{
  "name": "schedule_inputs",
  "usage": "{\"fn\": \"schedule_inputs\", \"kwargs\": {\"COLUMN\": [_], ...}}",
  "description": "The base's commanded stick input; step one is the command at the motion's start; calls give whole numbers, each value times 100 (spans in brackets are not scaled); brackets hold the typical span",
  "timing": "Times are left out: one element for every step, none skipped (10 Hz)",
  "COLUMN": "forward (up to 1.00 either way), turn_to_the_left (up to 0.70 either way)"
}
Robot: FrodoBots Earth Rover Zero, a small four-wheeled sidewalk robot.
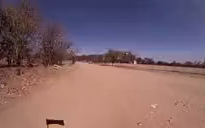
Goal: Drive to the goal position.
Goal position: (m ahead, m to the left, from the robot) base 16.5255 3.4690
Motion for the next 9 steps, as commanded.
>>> {"fn": "schedule_inputs", "kwargs": {"forward": [100, 100, 100, 100, 100, 100, 100, 100, 100], "turn_to_the_left": [0, 0, 0, 0, 0, 0, 0, 0, 0]}}
